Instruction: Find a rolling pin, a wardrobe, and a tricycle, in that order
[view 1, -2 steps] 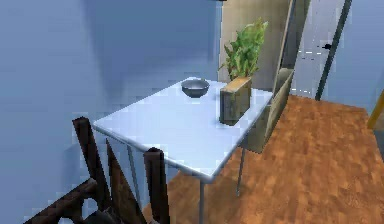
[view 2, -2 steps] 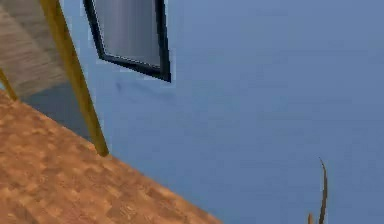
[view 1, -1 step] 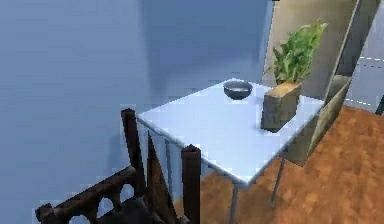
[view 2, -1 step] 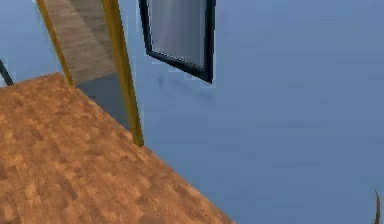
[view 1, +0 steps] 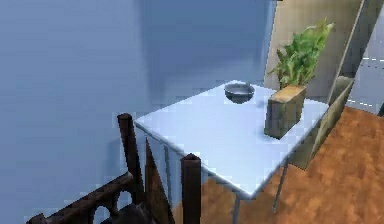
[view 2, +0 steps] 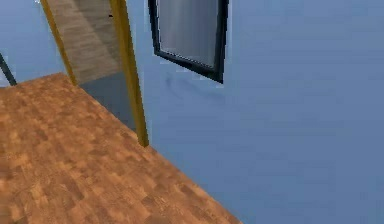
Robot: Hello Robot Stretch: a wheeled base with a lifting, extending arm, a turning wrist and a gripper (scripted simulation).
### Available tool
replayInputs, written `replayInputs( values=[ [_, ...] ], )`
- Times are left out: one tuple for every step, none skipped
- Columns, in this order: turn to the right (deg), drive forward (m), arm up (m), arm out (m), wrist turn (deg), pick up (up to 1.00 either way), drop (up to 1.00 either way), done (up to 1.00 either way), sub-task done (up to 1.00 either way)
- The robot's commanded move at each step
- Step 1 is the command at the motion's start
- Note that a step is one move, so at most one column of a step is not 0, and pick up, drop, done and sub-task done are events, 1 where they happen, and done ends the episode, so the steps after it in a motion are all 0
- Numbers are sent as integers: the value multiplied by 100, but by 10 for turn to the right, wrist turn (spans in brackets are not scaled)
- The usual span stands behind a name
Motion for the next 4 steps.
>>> replayInputs(
  values=[
    [450, 0, 0, 0, 0, 0, 0, 0, 0],
    [60, 0, 0, 0, 0, 0, 0, 0, 0],
    [0, 25, 0, 0, 0, 0, 0, 0, 0],
    [0, 100, 0, 0, 0, 0, 0, 0, 0]
  ],
)
